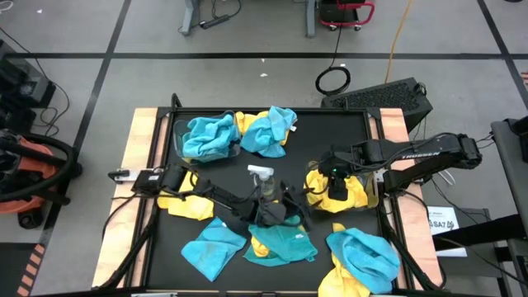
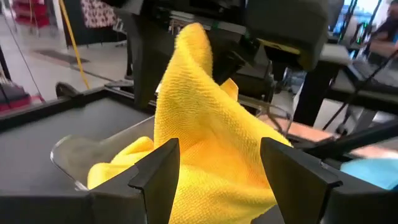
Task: Sort microfiber towel by color & place in baskets
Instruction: Put the yellow microfiber towel into the bottom transparent bin
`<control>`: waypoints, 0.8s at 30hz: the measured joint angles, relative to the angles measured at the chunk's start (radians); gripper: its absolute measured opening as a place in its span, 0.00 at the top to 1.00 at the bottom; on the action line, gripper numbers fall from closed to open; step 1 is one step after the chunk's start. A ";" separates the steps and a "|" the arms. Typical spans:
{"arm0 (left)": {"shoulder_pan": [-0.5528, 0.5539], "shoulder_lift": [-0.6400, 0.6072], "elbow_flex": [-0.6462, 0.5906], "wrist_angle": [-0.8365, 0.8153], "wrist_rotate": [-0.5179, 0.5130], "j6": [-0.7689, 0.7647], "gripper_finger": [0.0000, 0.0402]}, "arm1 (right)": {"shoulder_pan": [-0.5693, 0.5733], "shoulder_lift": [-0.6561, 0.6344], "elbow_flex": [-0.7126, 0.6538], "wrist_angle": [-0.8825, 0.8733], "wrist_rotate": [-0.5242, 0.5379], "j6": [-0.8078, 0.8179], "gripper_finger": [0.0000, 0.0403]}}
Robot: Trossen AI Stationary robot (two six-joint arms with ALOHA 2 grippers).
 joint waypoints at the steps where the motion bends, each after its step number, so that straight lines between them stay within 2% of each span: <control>1: 0.005 0.000 0.000 0.000 0.004 -0.026 0.43 | 0.000 0.000 0.000 0.002 0.000 0.001 0.52; 5: 0.027 0.000 0.000 0.000 0.020 -0.087 0.43 | 0.000 0.000 0.000 0.014 0.000 0.012 0.52; 8: 0.040 0.000 0.000 0.027 0.078 -0.103 0.43 | 0.000 0.000 0.000 0.015 0.000 0.015 0.52; 15: 0.044 0.000 0.039 0.029 0.174 -0.082 0.43 | 0.000 0.000 0.000 0.015 0.000 0.015 0.52; 17: 0.042 0.000 0.052 0.022 0.171 -0.066 0.43 | 0.000 0.000 0.000 0.015 0.000 0.014 0.52; 20: 0.039 -0.001 0.060 -0.005 0.094 -0.044 0.43 | 0.000 0.000 0.000 0.014 0.000 0.014 0.52; 24: 0.046 -0.001 0.061 -0.043 0.077 -0.047 0.54 | 0.002 0.000 0.000 0.013 -0.001 0.013 0.52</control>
